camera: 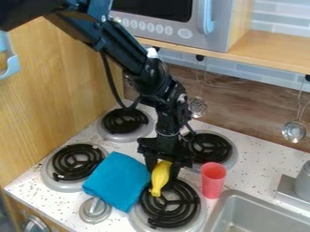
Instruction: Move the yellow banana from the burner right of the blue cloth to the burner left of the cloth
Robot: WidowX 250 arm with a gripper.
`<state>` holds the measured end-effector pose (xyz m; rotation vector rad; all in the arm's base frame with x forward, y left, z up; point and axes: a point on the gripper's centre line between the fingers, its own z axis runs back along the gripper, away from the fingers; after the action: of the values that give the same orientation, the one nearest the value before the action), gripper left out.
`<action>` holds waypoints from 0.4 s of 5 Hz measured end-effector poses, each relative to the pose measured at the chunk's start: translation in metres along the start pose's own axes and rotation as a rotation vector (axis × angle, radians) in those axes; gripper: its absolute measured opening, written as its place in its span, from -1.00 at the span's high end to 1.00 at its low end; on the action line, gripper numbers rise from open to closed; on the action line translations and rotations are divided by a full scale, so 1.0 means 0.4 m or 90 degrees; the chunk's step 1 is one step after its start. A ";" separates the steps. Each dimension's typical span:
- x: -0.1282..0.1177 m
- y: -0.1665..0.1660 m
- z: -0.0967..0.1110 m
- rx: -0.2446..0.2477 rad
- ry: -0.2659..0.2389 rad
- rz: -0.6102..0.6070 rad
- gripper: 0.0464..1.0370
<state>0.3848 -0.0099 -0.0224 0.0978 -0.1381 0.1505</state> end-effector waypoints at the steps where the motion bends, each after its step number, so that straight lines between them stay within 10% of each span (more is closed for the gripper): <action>1: -0.040 0.016 0.030 -0.005 -0.007 -0.033 -0.26; 2: -0.029 0.030 0.083 -0.017 -0.050 -0.047 -0.26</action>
<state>0.3673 -0.0034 0.0098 0.0817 -0.2144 0.0711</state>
